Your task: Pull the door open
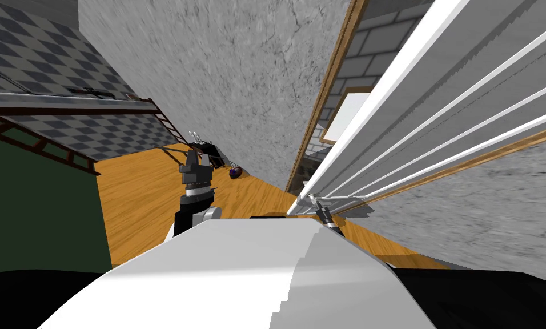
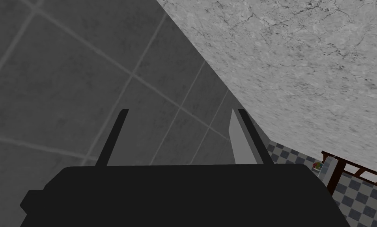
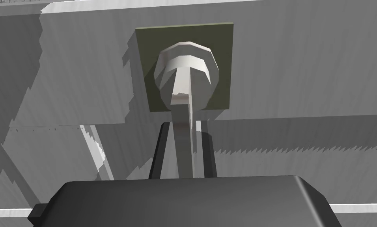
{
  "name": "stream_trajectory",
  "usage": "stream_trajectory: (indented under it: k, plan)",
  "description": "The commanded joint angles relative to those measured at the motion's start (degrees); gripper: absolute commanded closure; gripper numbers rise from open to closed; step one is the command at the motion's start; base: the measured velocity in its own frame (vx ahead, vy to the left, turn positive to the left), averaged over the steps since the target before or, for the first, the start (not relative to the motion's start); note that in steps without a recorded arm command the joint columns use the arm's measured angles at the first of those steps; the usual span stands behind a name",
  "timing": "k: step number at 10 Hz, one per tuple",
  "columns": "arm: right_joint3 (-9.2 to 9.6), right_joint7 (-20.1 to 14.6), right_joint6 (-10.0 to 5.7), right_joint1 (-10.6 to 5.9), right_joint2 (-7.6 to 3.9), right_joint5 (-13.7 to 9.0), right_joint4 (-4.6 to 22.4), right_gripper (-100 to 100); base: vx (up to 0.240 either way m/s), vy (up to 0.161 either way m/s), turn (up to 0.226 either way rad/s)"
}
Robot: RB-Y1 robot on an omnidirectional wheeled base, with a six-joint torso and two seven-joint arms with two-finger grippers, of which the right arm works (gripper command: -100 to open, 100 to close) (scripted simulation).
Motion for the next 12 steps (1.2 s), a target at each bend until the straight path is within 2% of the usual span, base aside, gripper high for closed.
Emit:
stream_trajectory:
  k: [1, 3, 4, 5, 6, 8, 9, 11, 12]
  plan:
    - [0.11, -0.1, -0.69, 0.62, -0.42, -0.3, 0.0, 100, -0.228, -0.086, 0.196]
    - [0.38, -0.2, -1.54, 0.77, -0.6, -0.4, 0.6, 100, -0.229, -0.092, 0.193]
    - [0.57, -0.1, -1.14, 0.71, -0.2, -0.2, 0.4, 100, -0.091, -0.034, 0.039]
    - [0.7, 0.4, 0.5, -0.03, 0.56, 0.2, -0.3, 100, -0.164, -0.063, 0.075]
    - [0.7, 0.4, 0.5, -0.03, 0.56, 0.2, -0.3, 100, -0.191, -0.047, 0.075]
    - [0.66, 0.9, 1.94, -0.75, 1.11, 0.5, -1.1, 100, -0.142, -0.014, 0.024]
    - [0.66, 0.9, 1.94, -0.75, 1.11, 0.5, -1.1, 100, -0.112, -0.031, 0.021]
    - [0.61, 1.6, 4.17, -1.87, 1.97, 0.9, -2.2, 100, -0.125, -0.057, 0.054]
    - [0.61, 1.6, 4.17, -1.87, 1.97, 0.9, -2.2, 100, -0.14, -0.05, 0.06]
